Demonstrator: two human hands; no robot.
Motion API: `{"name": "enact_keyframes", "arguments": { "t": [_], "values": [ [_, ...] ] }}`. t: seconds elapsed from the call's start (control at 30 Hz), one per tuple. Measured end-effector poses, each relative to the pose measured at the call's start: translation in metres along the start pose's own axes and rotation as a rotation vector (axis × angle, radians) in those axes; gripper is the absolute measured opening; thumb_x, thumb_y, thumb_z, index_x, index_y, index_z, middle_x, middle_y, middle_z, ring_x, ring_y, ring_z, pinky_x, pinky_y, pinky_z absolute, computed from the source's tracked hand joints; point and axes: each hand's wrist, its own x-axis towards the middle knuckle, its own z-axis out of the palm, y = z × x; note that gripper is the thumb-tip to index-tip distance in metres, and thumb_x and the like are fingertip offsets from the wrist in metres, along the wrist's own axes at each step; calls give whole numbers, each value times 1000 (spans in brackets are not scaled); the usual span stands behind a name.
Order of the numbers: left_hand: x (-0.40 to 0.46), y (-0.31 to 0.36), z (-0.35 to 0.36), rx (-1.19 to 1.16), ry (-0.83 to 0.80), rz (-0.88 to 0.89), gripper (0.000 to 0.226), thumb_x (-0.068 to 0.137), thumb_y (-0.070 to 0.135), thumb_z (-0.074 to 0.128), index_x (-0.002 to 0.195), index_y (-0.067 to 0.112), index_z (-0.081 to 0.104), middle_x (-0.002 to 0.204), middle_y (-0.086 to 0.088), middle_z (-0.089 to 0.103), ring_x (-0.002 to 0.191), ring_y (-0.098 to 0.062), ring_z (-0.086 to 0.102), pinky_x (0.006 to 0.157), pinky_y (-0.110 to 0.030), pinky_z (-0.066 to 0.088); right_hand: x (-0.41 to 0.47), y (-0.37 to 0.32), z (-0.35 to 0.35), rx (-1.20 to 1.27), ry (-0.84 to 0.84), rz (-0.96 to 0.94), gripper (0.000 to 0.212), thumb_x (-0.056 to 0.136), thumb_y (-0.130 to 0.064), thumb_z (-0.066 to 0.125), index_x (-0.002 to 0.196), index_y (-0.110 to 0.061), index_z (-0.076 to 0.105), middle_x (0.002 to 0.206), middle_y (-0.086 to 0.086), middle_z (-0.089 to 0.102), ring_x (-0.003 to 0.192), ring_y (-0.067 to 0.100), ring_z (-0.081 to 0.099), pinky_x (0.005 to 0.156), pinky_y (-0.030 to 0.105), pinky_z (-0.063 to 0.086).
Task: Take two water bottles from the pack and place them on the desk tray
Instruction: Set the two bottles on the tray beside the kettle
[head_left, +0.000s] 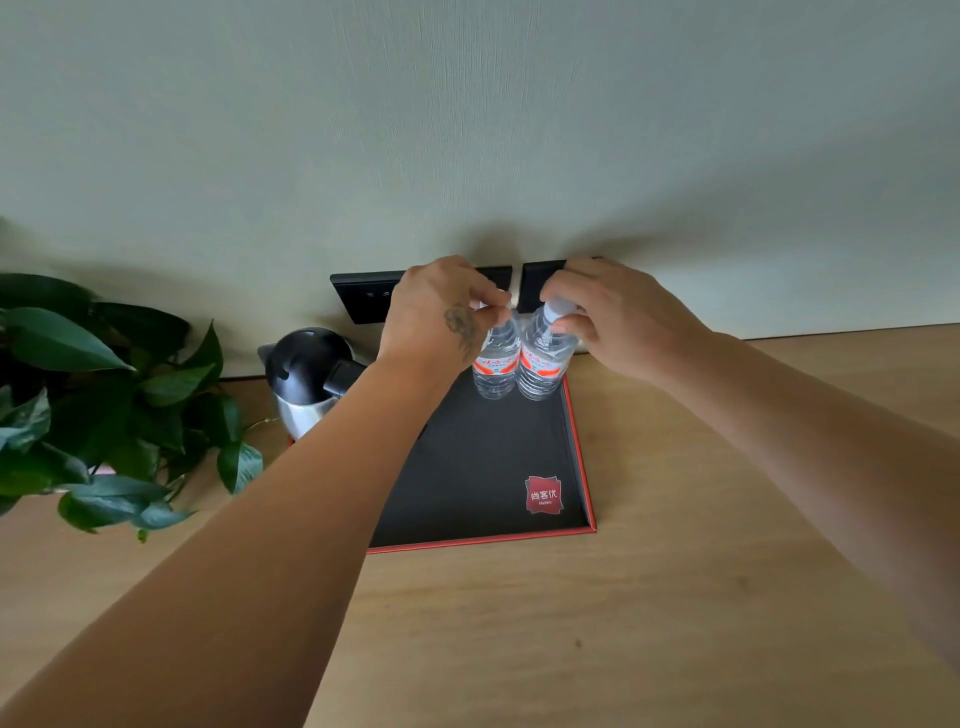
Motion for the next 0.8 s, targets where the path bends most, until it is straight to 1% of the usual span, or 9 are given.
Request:
{"name": "enact_keyframes", "arguments": {
  "t": [0.1,0.17,0.33,0.43,0.63,0.8],
  "values": [
    [-2,2,4,22,-7,28,11,93,17,90,103,14,92,113,0,85,100,-23,82,101,-40,64,0,5,-4,26,-3,-13,22,94,-4,74,116,-8,71,105,11,66,96,36,65,75,47,55],
    [-3,6,6,40,-9,39,11,94,18,89,104,15,92,115,-1,85,102,-24,82,100,-40,64,0,7,-5,46,-11,-14,25,94,-2,74,118,-9,72,107,11,67,97,36,65,77,48,55],
    [-1,11,9,76,-5,21,9,94,19,88,103,17,92,114,-1,85,101,-26,81,99,-41,63,-1,11,-5,75,-34,-34,30,95,3,72,122,-10,74,115,11,69,98,37,68,79,44,54],
    [-3,13,8,98,-5,7,9,94,21,88,103,19,91,115,1,85,103,-25,81,100,-40,63,-1,11,-6,92,-42,-27,32,95,3,71,123,-11,74,119,10,69,101,37,68,81,45,55],
    [-8,15,9,98,14,-3,7,94,22,88,100,19,91,114,1,84,102,-24,80,99,-39,62,-5,11,-9,88,-25,-81,29,96,8,67,119,-7,75,117,12,71,101,38,69,80,48,56],
    [-13,16,13,114,25,41,9,94,19,88,102,16,91,115,-4,83,99,-29,81,96,-41,62,-4,13,-13,29,-20,-101,28,99,4,63,123,-5,74,118,15,71,102,42,69,81,51,56]
  ]
}}
